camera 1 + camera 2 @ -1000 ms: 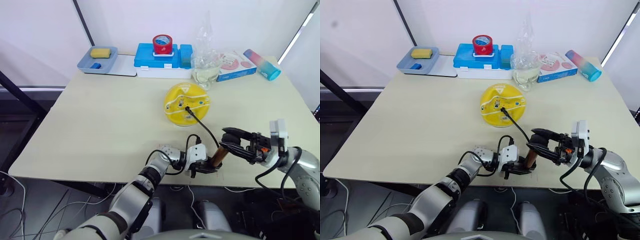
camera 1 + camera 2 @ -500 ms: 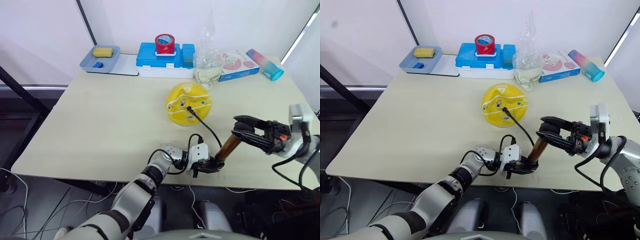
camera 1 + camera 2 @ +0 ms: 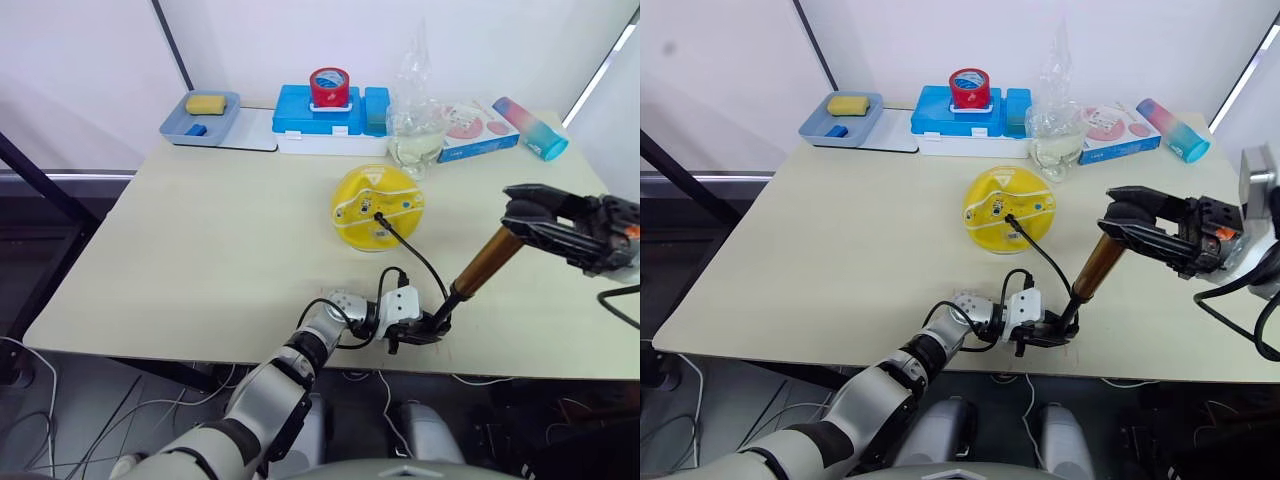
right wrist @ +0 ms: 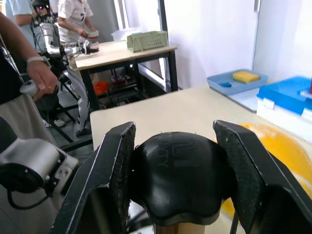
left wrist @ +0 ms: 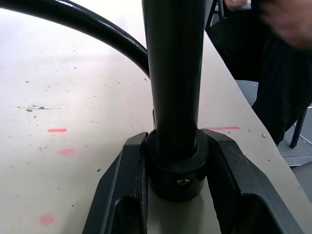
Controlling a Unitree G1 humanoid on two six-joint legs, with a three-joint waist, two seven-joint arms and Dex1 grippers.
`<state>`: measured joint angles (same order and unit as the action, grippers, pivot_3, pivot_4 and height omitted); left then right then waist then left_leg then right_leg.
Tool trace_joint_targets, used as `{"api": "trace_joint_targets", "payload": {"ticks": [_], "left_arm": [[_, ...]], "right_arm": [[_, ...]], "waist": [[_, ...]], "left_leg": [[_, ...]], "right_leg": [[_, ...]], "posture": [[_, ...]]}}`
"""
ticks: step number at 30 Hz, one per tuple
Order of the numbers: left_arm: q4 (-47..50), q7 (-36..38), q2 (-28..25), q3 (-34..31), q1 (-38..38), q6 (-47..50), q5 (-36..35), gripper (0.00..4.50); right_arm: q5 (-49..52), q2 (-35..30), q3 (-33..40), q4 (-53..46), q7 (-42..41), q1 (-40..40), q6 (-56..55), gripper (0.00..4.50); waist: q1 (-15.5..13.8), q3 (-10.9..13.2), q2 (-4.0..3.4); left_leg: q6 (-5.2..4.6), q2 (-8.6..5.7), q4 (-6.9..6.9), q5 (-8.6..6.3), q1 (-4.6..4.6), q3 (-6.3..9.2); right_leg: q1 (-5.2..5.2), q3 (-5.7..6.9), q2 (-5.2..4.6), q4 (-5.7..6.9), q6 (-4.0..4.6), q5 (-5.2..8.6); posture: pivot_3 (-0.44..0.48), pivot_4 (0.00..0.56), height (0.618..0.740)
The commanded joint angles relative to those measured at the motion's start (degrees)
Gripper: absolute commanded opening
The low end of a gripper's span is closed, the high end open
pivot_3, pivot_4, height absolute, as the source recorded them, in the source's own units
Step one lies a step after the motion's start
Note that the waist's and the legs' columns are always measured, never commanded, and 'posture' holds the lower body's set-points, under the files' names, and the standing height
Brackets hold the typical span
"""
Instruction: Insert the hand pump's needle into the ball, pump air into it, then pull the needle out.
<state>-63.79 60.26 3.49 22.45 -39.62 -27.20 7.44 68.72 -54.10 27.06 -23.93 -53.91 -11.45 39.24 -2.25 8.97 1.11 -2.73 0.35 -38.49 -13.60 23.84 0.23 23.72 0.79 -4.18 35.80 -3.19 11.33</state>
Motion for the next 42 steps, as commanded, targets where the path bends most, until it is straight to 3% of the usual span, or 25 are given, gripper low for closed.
{"api": "trace_joint_targets", "payload": {"ticks": [1, 12, 22, 27, 34, 42], "left_arm": [[-2.54, 0.56, -0.1, 2.13, 1.32, -0.37, 3.33, 1.17], [-2.99, 1.52, 0.19, 1.43, 1.35, -0.09, 2.66, 1.17], [-2.36, 2.22, 0.33, 0.42, 1.34, -0.33, 1.72, 1.17], [-2.41, 1.48, 0.1, 0.24, 1.44, -0.87, 2.13, 1.17], [-2.76, 0.27, 0.19, -0.02, 1.43, 0.64, 2.73, 1.17], [-3.18, 0.75, 0.05, -0.15, 0.94, 1.17, 2.67, 1.17]], "right_arm": [[-0.2, -0.5, 4.71, -1.76, 1.48, -0.65, -1.27, 2.05], [-18.88, 7.64, -10.8, -0.21, -2.92, 9.87, -11.75, 2.05], [-29.81, 13.74, -18.57, 8.61, -6.23, 10.97, -22.71, 2.05], [-25.62, 12.92, -14.9, 6.44, -6.28, 10.13, -21.13, 2.05], [-15.05, 8.56, -6.16, 1.28, -4.8, 7.22, -14.5, 2.05], [-3.1, 1.98, 4.4, -0.52, -0.72, 3.35, -5.92, 2.05]], "waist": [[0.01, 0.0, -0.01], [0.15, -0.18, 0.23], [0.17, -0.19, 0.29], [0.3, -0.16, 0.44], [0.19, -0.09, 0.5], [0.2, -0.04, 0.6]], "left_leg": [[0.0, 0.01, 0.0, 0.0, 0.0, 0.0], [-0.01, 0.01, -0.01, -0.01, -0.1, -0.16], [-0.53, 0.01, -0.04, -0.33, -0.13, -1.62], [-1.04, 0.06, -0.27, -0.64, -0.11, -2.92], [-1.68, 0.11, -0.74, -1.06, 0.1, -4.14], [-1.73, 0.17, -0.79, -1.08, 0.12, -4.37]], "right_leg": [[0.0, 0.0, 0.0, 0.0, 0.01, 0.0], [-0.06, -0.09, -0.04, -0.04, -0.05, 0.02], [0.56, -1.45, -0.07, -0.05, -0.55, -0.33], [1.02, -2.2, -0.32, -0.05, -0.91, -0.71], [1.53, -2.29, -1.03, -0.11, -1.39, -1.14], [1.6, -2.13, -1.23, -0.19, -1.44, -1.32]], "posture": [[0.0, 0.15, 0.739], [0.0, 0.15, 0.739], [0.0, 0.15, 0.739], [0.0, 0.15, 0.739], [0.0, 0.15, 0.739], [0.0, 0.15, 0.739]]}}
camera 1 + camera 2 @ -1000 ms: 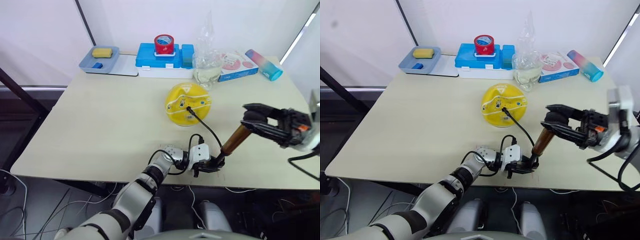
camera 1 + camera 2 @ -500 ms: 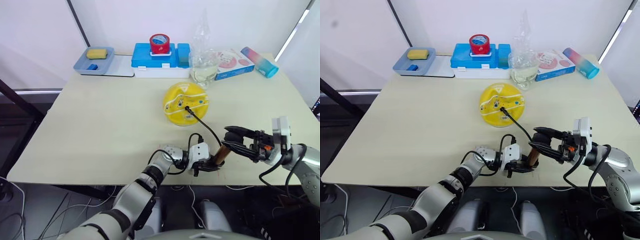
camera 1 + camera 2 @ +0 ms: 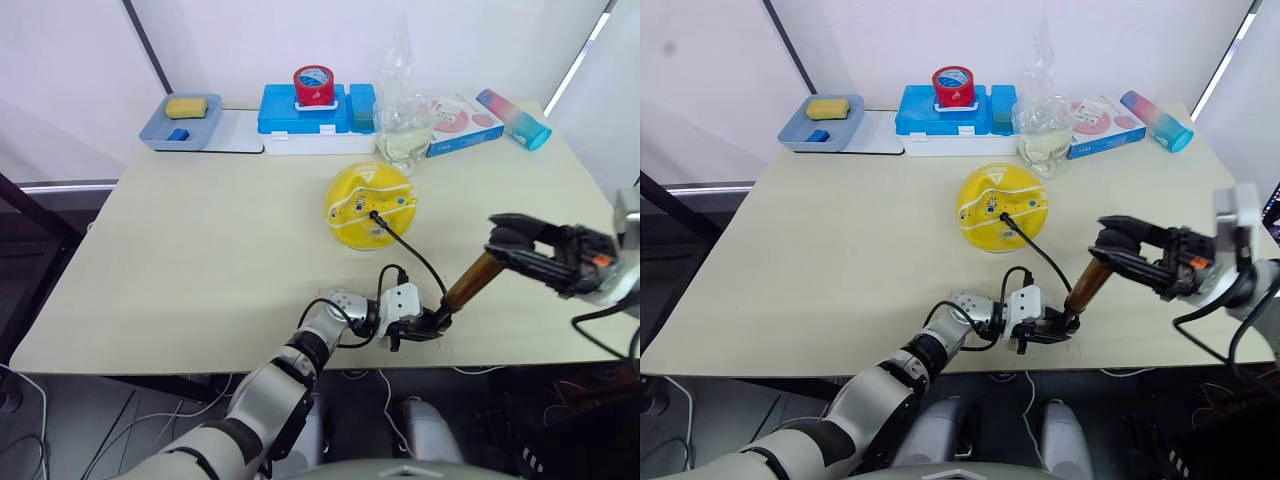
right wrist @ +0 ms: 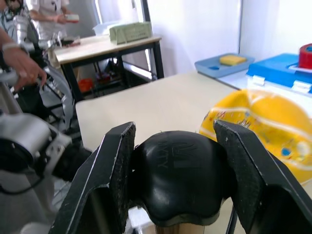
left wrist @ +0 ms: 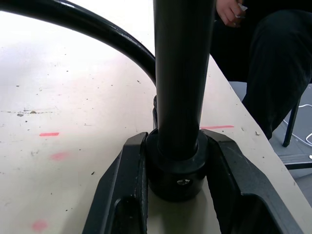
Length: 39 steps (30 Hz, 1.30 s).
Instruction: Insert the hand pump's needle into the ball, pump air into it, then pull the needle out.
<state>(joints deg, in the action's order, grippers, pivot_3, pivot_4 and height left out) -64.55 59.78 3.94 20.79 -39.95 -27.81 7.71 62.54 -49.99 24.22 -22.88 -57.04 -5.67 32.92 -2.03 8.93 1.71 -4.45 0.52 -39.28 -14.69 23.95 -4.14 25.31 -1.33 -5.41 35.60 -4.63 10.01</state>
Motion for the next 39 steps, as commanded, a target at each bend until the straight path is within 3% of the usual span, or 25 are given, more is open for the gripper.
{"api": "trace_joint_targets", "payload": {"ticks": [1, 8, 15, 26, 32, 39], "left_arm": [[-2.47, 1.31, -0.39, 1.5, 1.3, 1.82, 2.37, 1.17], [-2.79, 1.35, -0.42, 2.03, 1.14, 0.24, 3.0, 1.17], [-3.25, 0.99, -0.05, 1.85, 1.05, -0.92, 3.2, 1.17], [-3.42, -1.28, -0.19, 1.77, 0.93, -1.53, 4.47, 1.17], [-3.43, -1.18, -0.13, 1.74, 1.11, -1.97, 4.46, 1.17], [-3.84, -0.79, -0.33, 1.95, 1.0, -1.16, 4.76, 1.17]], "right_arm": [[4.19, -2.65, 8.1, -1.5, 2.98, -2.87, 1.17, 2.05], [8.47, -4.41, 9.84, -2.39, 5.49, -4.4, 5.03, 2.05], [-5.19, -0.36, -0.76, -4.12, 4.79, 1.26, 0.73, 2.05], [-19.89, 6.61, -14.46, 2.23, 3.65, 6.88, -7.68, 2.05], [-15.97, 6.07, -10.8, 1.87, 1.85, 4.65, -7.25, 2.05], [-2.02, 1.23, -0.78, -0.84, 3.21, -1.92, 0.85, 2.05]], "waist": [[-0.03, 0.0, 0.0], [0.01, -0.01, -0.02], [0.02, -0.14, 0.04], [-0.04, -0.23, 0.03], [-0.03, -0.25, -0.02], [-0.09, -0.18, -0.17]], "left_leg": [[0.0, 0.01, 0.0, 0.0, 0.0, 0.04], [0.0, 0.06, 0.0, 0.0, 0.04, 0.28], [0.0, 0.11, 0.04, -0.01, 0.22, 0.73], [-0.01, 0.1, 0.0, -0.01, 0.15, 1.2], [0.0, 0.08, -0.05, 0.0, 0.13, 1.25], [0.0, 0.06, -0.05, 0.0, 0.22, 1.32]], "right_leg": [[-0.01, 0.05, 0.01, 0.0, 0.01, 0.0], [-0.19, 0.36, 0.01, -0.22, 0.04, -0.01], [-0.48, 0.91, 0.05, -0.79, 0.21, -0.16], [-0.82, 1.42, 0.0, -0.88, 0.24, -0.15], [-0.88, 1.45, -0.02, -0.88, 0.24, -0.15], [-0.85, 1.52, -0.06, -0.9, 0.26, -0.16]], "posture": [[0.0, 0.15, 0.739], [0.0, 0.15, 0.739], [0.0, 0.15, 0.739], [0.0, 0.15, 0.739], [0.0, 0.15, 0.739], [0.0, 0.15, 0.739]]}}
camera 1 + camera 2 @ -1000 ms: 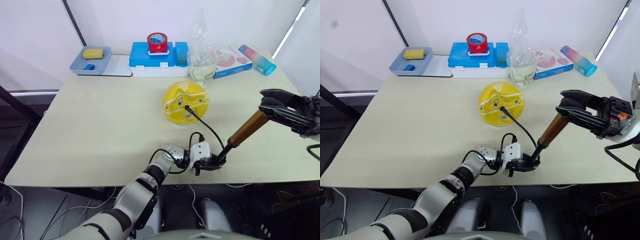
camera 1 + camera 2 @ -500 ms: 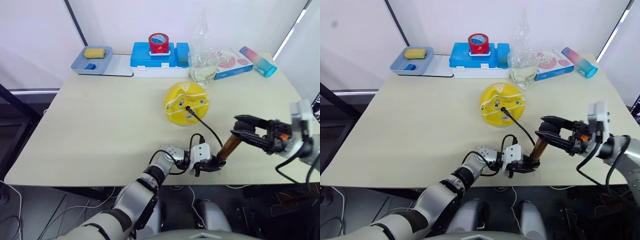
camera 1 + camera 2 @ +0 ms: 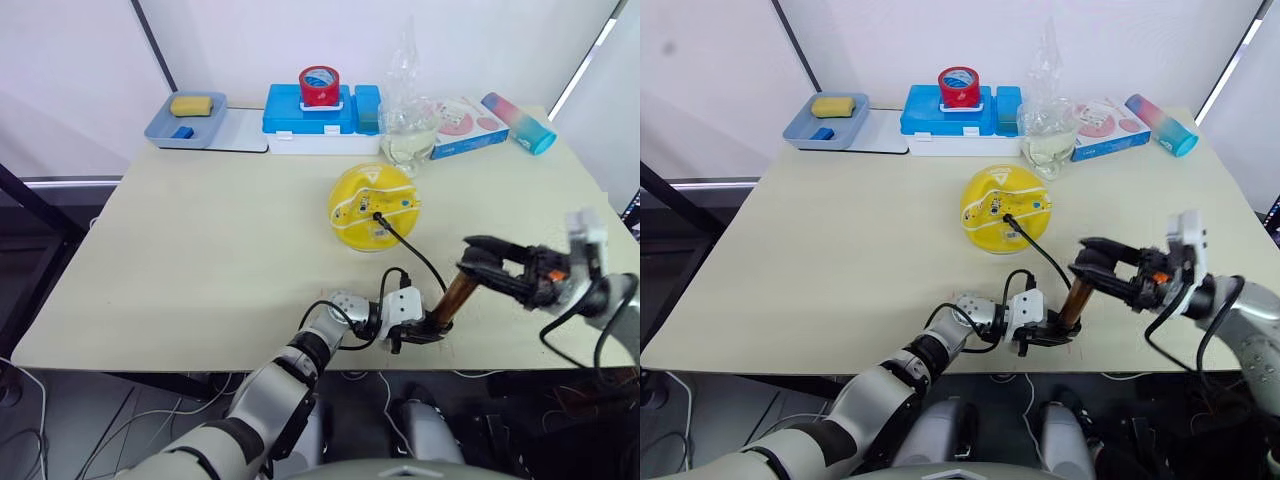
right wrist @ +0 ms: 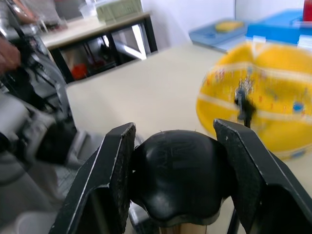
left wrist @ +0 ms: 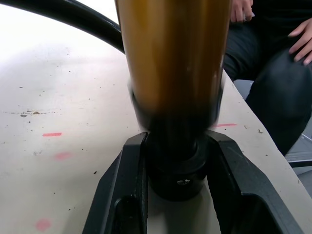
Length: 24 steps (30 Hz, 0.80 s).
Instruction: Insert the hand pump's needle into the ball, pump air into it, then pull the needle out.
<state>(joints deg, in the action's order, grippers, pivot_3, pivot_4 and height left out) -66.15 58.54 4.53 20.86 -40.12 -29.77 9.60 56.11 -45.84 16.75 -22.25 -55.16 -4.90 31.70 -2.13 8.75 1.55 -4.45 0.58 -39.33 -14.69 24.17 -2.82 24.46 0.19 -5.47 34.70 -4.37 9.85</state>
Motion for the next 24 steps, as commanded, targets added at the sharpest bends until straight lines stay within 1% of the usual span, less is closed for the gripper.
{"api": "trace_joint_targets", "payload": {"ticks": [1, 4, 9, 12, 15, 17, 20, 22, 24], "left_arm": [[-2.27, 0.62, -0.93, 1.81, 1.17, 0.88, 2.78, 1.17], [-2.4, 1.22, -0.92, 1.72, 1.13, 1.1, 2.6, 1.17], [-2.49, 1.86, -0.89, 1.79, 1.1, 1.12, 2.6, 1.17], [-2.55, 1.88, -0.89, 1.77, 1.07, 0.99, 2.61, 1.17], [-2.63, 1.56, -0.91, 1.8, 1.04, 0.76, 2.76, 1.17], [-2.64, 1.1, -0.89, 1.9, 1.05, 0.44, 2.98, 1.17], [-2.78, 0.56, -0.7, 1.88, 1.12, 0.6, 3.16, 1.17], [-2.85, 0.72, -0.59, 1.81, 1.19, 0.76, 3.18, 1.17], [-2.82, 0.81, -0.55, 1.77, 1.28, 0.89, 3.13, 1.17]], "right_arm": [[6.1, -4.21, 8.22, -1.36, 1.63, -3.5, 3.42, 2.05], [10.6, -7.5, 11.79, -0.99, 2.46, -5.61, 7.01, 2.05], [16.85, -11.15, 15.49, -0.03, 4.5, -9.0, 11.63, 2.05], [19.37, -12.46, 16.32, 0.35, 5.97, -10.83, 13.66, 2.05], [19.78, -12.36, 15.62, -0.05, 6.49, -10.81, 14.86, 2.05], [18.65, -11.59, 14.56, -0.49, 6.33, -9.75, 14.88, 2.05], [9.69, -9.25, 9.63, -1.46, 3.29, -3.98, 10.95, 2.05], [5.92, -7.75, 7.4, -1.3, 2.35, -1.92, 8.73, 2.05], [-0.09, -6.24, 3.32, -0.34, 0.67, 1.08, 5.04, 2.05]], "waist": [[0.0, 0.01, 0.0], [0.01, 0.02, -0.01], [0.04, 0.01, -0.03], [0.02, 0.01, -0.03], [-0.03, -0.01, -0.07], [-0.02, -0.01, -0.07], [-0.04, -0.05, 0.0], [-0.01, -0.09, 0.0], [0.03, -0.12, -0.05]], "left_leg": [[0.0, 0.0, 0.0, 0.0, 0.01, 0.0], [0.0, -0.01, 0.0, 0.0, 0.04, 0.04], [0.0, 0.0, 0.01, 0.0, 0.1, 0.07], [0.0, -0.02, 0.0, 0.0, 0.21, 0.07], [0.0, -0.04, -0.01, 0.0, 0.43, 0.13], [0.0, -0.04, -0.01, 0.0, 0.46, 0.13], [0.0, -0.05, 0.0, 0.0, 0.46, 0.21], [0.0, -0.06, -0.02, 0.0, 0.46, 0.23], [-0.01, -0.07, -0.07, 0.01, 0.43, 0.24]], "right_leg": [[0.01, 0.0, -0.01, -0.01, 0.0, 0.0], [0.0, 0.05, -0.03, -0.02, 0.01, 0.0], [0.02, 0.08, -0.06, -0.06, 0.02, 0.0], [0.12, 0.08, -0.1, -0.06, 0.03, -0.02], [0.29, 0.14, -0.12, -0.09, 0.05, -0.03], [0.29, 0.15, -0.12, -0.13, 0.05, -0.03], [0.23, 0.19, -0.11, -0.2, 0.04, -0.03], [0.21, 0.16, -0.08, -0.19, 0.04, -0.03], [0.17, 0.12, -0.04, -0.17, 0.03, -0.04]], "posture": [[0.0, 0.15, 0.739], [0.0, 0.15, 0.739], [0.0, 0.15, 0.739], [0.0, 0.15, 0.739], [0.0, 0.15, 0.739], [0.0, 0.15, 0.739], [0.0, 0.15, 0.739], [0.0, 0.15, 0.739], [0.0, 0.15, 0.739]]}}
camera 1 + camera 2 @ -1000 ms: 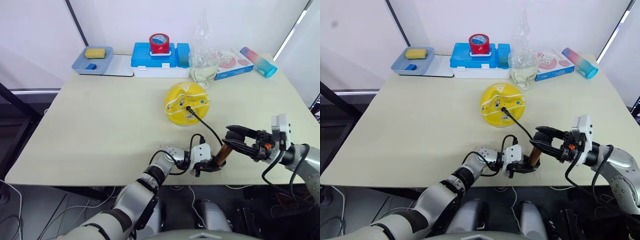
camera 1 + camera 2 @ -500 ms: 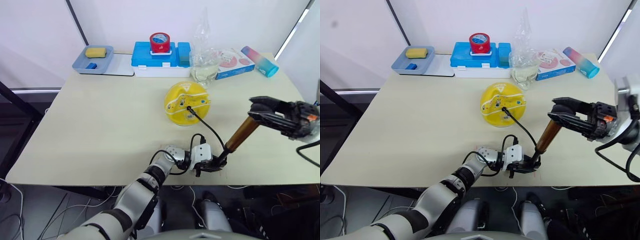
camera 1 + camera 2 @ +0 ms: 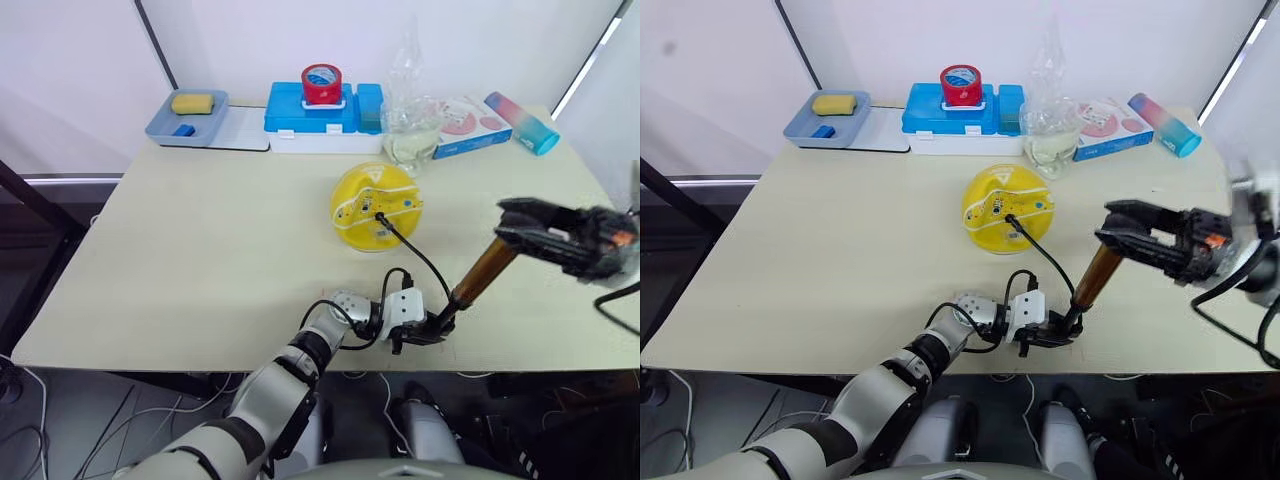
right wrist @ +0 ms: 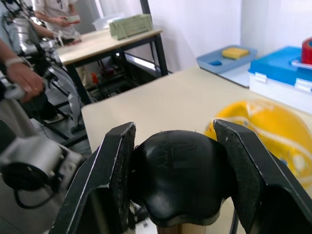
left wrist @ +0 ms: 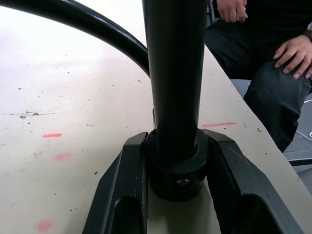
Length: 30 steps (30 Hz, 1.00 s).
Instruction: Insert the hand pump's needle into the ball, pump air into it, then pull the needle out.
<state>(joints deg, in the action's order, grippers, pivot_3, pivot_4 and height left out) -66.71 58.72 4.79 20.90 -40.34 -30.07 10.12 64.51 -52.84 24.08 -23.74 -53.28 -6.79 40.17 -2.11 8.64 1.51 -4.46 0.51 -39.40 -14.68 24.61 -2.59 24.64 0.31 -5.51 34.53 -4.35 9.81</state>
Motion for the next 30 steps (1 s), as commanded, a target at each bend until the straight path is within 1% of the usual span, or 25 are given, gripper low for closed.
{"api": "trace_joint_targets", "payload": {"ticks": [1, 3, 5, 7, 9, 10, 12, 15, 19, 21, 25, 30], "left_arm": [[-2.25, 0.99, -0.77, 1.67, 1.56, 1.4, 2.46, 1.17], [-2.17, 1.42, -0.76, 1.6, 1.68, 1.64, 2.28, 1.17], [-1.95, 0.67, -0.85, 1.57, 1.77, 1.43, 2.4, 1.17], [-1.78, 0.47, -0.87, 1.59, 1.87, 1.41, 2.42, 1.17], [-1.72, 0.83, -0.8, 1.53, 1.91, 1.68, 2.27, 1.17], [-1.69, 0.9, -0.77, 1.51, 1.94, 1.78, 2.22, 1.17], [-1.63, 0.82, -0.76, 1.52, 1.99, 1.71, 2.25, 1.17], [-1.54, 0.42, -0.74, 1.42, 2.1, 1.68, 2.19, 1.17], [-1.67, 0.45, -0.77, 1.3, 2.16, 1.9, 2.09, 1.17], [-1.77, 0.31, -0.81, 1.23, 2.18, 1.98, 2.09, 1.17], [-1.95, -0.64, -0.77, 1.03, 2.28, 2.07, 2.1, 1.17], [-2.09, -0.91, -0.52, 0.75, 2.27, 2.79, 1.82, 1.17]], "right_arm": [[-10.83, 1.75, -5.95, 1.78, -1.62, 4.19, -4.94, 2.05], [-15.53, 3.47, -9.63, 3.09, -2.52, 6.15, -8.43, 2.05], [-18.37, 5.0, -11.68, 4.59, -3.26, 7.0, -11.07, 2.05], [-20.38, 6.23, -12.77, 5.94, -3.62, 7.34, -13.19, 2.05], [-22.81, 9.12, -14.19, 8.37, -4.05, 7.99, -17.2, 2.05], [-22.86, 10.68, -14.23, 9.11, -4.61, 8.24, -18.79, 2.05], [-22.5, 11.66, -13.62, 9.41, -5.57, 8.6, -19.61, 2.05], [-19.94, 10.61, -10.98, 8.0, -6.47, 8.1, -18.73, 2.05], [-13.23, 6.74, -5.31, 4.88, -6.89, 6.03, -13.91, 2.05], [-10.08, 4.55, -2.68, 3.68, -6.86, 5.05, -11.34, 2.05], [-1.93, -0.08, 3.32, 2.27, -5.06, 1.65, -5.01, 2.05], [5.98, -4.61, 9.42, 3.26, -2.07, -2.85, 1.17, 2.05]], "waist": [[0.0, -0.05, 0.01], [-0.01, -0.2, 0.05], [-0.01, -0.28, 0.03], [-0.03, -0.29, 0.01], [-0.03, -0.35, 0.09], [-0.03, -0.37, 0.08], [0.01, -0.43, -0.01], [0.05, -0.44, 0.01], [-0.01, -0.42, -0.02], [-0.04, -0.34, -0.17], [-0.06, -0.33, -0.19], [-0.05, -0.32, -0.19]], "left_leg": [[0.0, 0.0, -0.01, 0.0, -0.02, 0.0], [0.0, 0.01, -0.01, 0.0, -0.08, 0.06], [0.0, 0.01, -0.02, 0.0, -0.09, 0.06], [0.0, 0.01, -0.02, 0.0, -0.09, 0.06], [0.0, 0.01, -0.02, 0.0, -0.09, 0.06], [0.0, 0.01, -0.02, 0.0, -0.09, 0.08], [0.0, 0.01, -0.02, 0.0, -0.12, 0.08], [0.0, 0.02, -0.02, 0.0, -0.29, 0.07], [0.01, 0.03, 0.0, 0.0, -0.42, 0.07], [0.01, 0.03, 0.0, 0.0, -0.39, 0.06], [0.01, 0.0, 0.02, 0.0, -0.38, 0.07], [0.01, 0.0, 0.01, 0.0, -0.37, 0.07]], "right_leg": [[-0.01, 0.0, 0.01, 0.02, 0.0, 0.0], [-0.08, 0.01, 0.08, 0.02, 0.0, 0.01], [-0.08, 0.01, 0.1, 0.03, 0.0, 0.01], [-0.09, 0.01, 0.1, 0.03, 0.0, 0.01], [-0.09, 0.01, 0.11, 0.03, 0.0, 0.01], [-0.09, 0.01, 0.13, 0.03, 0.0, 0.01], [-0.11, 0.01, 0.14, 0.03, 0.0, 0.01], [-0.26, 0.01, 0.14, 0.04, 0.0, 0.01], [-0.38, 0.01, 0.13, 0.04, 0.0, 0.02], [-0.37, 0.01, 0.1, 0.03, 0.0, 0.02], [-0.37, 0.02, 0.06, -0.01, 0.0, 0.02], [-0.38, 0.03, 0.03, -0.02, 0.0, 0.02]], "posture": [[0.0, 0.15, 0.739], [0.0, 0.15, 0.739], [0.0, 0.15, 0.739], [0.0, 0.15, 0.739], [0.0, 0.15, 0.739], [0.0, 0.15, 0.739], [0.0, 0.15, 0.739], [0.0, 0.15, 0.739], [0.0, 0.15, 0.739], [0.0, 0.15, 0.739], [0.0, 0.15, 0.739], [0.0, 0.15, 0.739]]}}
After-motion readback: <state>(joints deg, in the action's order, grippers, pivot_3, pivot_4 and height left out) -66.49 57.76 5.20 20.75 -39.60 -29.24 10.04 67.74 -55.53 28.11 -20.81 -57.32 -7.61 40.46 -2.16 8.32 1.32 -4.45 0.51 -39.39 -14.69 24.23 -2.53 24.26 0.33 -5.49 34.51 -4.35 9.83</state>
